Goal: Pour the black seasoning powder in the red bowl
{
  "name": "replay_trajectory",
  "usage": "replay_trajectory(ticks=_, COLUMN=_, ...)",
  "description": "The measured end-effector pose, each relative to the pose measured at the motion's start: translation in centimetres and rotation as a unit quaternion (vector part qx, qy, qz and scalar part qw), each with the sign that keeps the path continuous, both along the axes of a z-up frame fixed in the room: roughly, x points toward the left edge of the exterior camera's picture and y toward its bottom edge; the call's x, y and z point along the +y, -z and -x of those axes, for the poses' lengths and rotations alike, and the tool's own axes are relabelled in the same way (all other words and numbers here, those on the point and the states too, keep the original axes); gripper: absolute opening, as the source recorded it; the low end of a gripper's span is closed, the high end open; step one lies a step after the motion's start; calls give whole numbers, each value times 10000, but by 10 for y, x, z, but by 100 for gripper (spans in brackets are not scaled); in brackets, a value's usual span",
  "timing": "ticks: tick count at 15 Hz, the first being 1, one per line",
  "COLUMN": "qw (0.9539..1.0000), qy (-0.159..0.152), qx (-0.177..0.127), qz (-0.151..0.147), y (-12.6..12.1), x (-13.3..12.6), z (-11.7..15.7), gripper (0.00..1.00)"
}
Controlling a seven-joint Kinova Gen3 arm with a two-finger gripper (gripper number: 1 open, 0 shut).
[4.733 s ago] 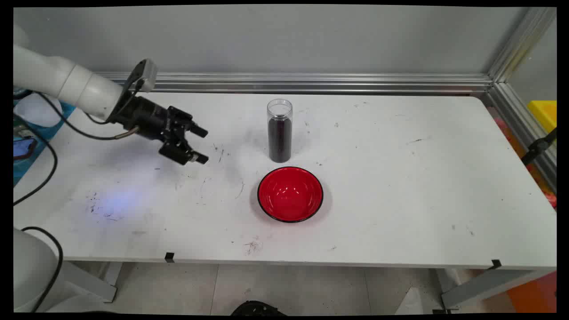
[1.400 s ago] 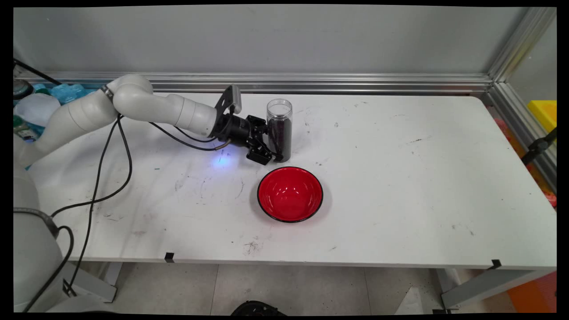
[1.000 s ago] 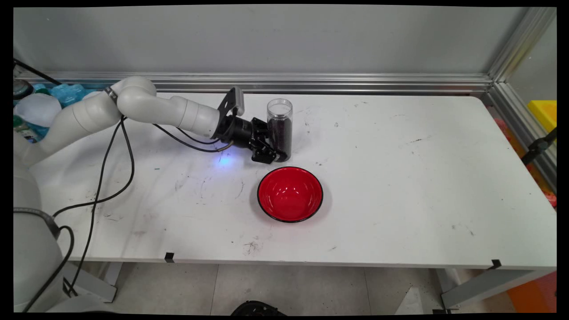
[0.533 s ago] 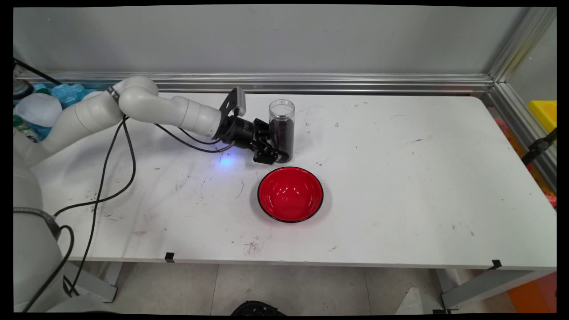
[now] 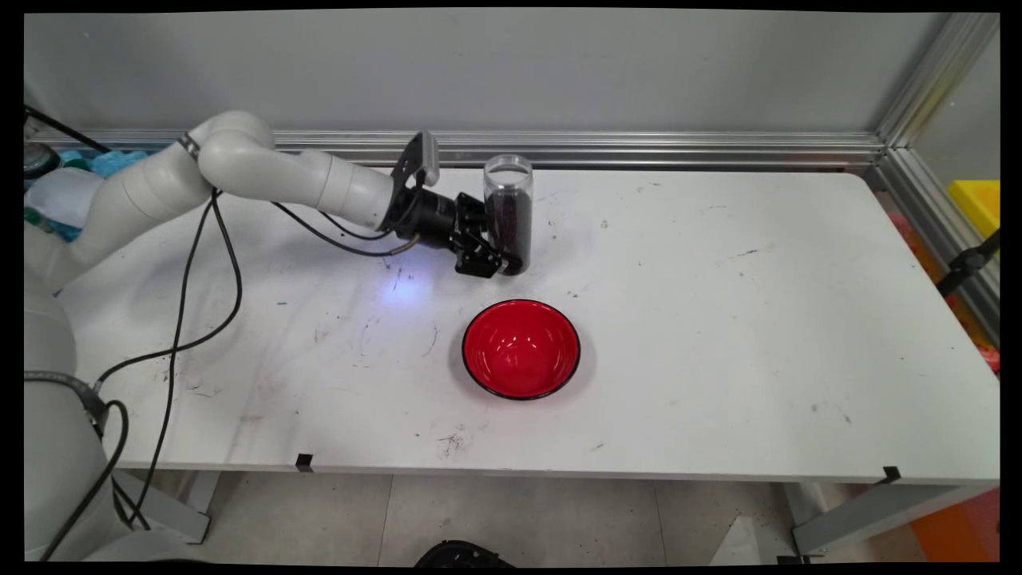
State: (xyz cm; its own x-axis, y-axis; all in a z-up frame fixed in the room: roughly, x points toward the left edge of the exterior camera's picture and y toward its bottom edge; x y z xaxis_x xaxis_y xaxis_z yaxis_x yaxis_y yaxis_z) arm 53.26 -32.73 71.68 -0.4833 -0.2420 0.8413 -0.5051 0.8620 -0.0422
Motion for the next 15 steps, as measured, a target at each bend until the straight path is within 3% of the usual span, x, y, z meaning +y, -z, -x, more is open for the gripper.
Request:
replay_trajectory(ticks=8, qw=9984, qy=298, qx=-159, qz=447, y=-53, x=15, z=4, gripper=0)
replay_trajectory(ticks=12, qw=9921, qy=658, qx=-526, qz=925, y=-74, x=23, z=4, gripper=0)
replay_trajectory(ticks=15, qw=9829, qy=927, qx=-831, qz=1359, y=-86, x=29, z=5, gripper=0)
